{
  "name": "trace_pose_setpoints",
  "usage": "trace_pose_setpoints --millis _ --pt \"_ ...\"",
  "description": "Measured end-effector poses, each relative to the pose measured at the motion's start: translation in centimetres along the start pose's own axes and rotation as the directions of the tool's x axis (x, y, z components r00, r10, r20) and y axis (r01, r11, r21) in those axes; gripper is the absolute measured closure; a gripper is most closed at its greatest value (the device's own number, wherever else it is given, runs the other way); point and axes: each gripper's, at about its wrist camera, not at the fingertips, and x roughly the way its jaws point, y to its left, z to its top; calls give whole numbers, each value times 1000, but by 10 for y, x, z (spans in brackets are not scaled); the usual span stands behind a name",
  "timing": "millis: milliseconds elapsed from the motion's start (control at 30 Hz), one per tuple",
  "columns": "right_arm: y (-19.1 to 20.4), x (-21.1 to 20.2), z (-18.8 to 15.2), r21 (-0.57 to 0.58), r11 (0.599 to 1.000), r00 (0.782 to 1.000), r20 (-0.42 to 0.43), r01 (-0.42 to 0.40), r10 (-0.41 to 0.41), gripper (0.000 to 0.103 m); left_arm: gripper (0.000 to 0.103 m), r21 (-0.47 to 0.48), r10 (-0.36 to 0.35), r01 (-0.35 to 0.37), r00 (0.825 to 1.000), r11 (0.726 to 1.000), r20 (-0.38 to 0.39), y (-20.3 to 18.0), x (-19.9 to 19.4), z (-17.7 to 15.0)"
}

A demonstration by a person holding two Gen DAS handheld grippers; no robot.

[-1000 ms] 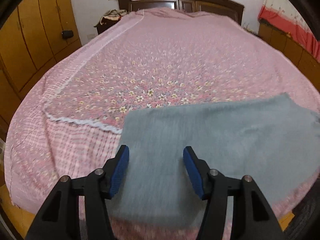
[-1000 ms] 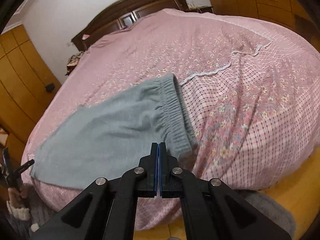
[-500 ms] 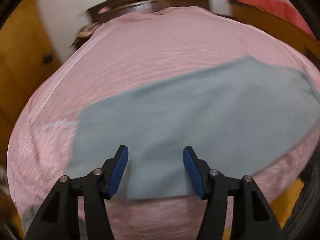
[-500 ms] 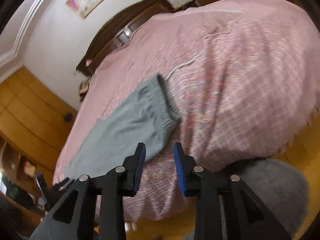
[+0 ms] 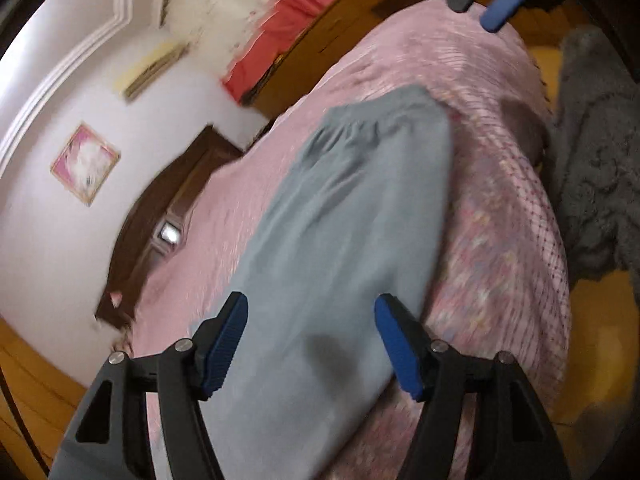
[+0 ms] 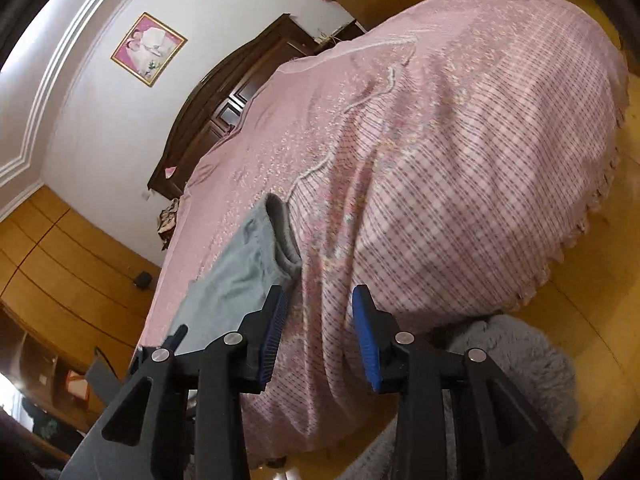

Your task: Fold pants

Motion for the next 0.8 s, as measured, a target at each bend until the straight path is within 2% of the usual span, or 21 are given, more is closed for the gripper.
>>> trace_pose_setpoints --millis 133,333,533,600,667,733,800 --pt "-9 5 -7 -5 1000 1000 -21 -11 11 67 34 19 -49 49 999 999 11 2 -7 0" --pt "-25 17 -8 41 998 998 -36 -51 53 67 33 72 -61 57 996 996 57 -45 -16 35" --pt "-47 -4 -9 77 996 999 -2 -54 54 67 32 139 8 -28 990 990 143 -93 2 83" --pt "-54 -9 -8 90 995 999 6 -53 52 67 32 118 47 -66 987 991 155 -101 14 101" --pt "-61 -12 -9 91 995 999 1 -46 46 67 32 52 93 -101 984 993 153 -95 26 117" --pt "-65 -10 -8 94 995 999 -10 -45 46 67 32 1 108 -110 985 994 138 -84 36 126" --pt "-66 -6 -4 96 994 998 -23 -60 62 67 33 -2 95 -95 986 995 135 -84 41 137"
